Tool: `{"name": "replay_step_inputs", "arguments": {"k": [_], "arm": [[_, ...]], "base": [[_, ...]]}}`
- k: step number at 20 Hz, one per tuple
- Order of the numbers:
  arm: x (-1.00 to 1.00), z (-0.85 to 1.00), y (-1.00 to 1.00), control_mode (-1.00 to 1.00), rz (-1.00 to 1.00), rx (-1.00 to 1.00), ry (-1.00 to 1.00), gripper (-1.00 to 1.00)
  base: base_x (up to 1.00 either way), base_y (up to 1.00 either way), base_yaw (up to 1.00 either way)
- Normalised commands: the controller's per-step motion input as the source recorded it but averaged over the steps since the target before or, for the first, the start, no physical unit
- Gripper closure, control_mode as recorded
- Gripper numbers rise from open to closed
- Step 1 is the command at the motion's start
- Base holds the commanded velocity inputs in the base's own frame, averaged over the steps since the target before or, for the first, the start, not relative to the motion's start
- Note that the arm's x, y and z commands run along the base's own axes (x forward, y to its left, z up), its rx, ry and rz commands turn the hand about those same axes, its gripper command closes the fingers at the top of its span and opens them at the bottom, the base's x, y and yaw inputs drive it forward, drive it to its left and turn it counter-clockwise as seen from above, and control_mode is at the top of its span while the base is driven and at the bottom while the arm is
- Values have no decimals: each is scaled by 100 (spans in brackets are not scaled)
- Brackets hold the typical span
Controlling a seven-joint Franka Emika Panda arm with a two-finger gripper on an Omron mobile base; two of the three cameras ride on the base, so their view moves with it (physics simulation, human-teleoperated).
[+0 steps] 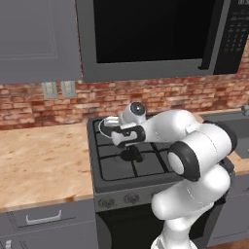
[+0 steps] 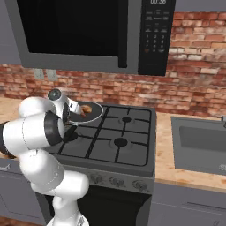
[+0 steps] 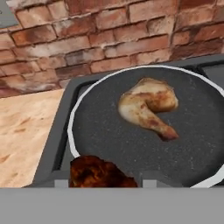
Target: Take the chicken drumsticks from the pan and place one on each plate on the dining counter.
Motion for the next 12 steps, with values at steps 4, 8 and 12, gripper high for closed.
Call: {"name": "replay_step_inputs", "arguments": {"k": [4,8,12], "arm": [[-45,69,-8,-100,10,-3,-8,100],[-63,68,-13,-100,9,0,0,100],[-80,57,-22,-100,13,0,2,100]], "base": [[0,0,0],[0,0,0],[0,0,0]]}}
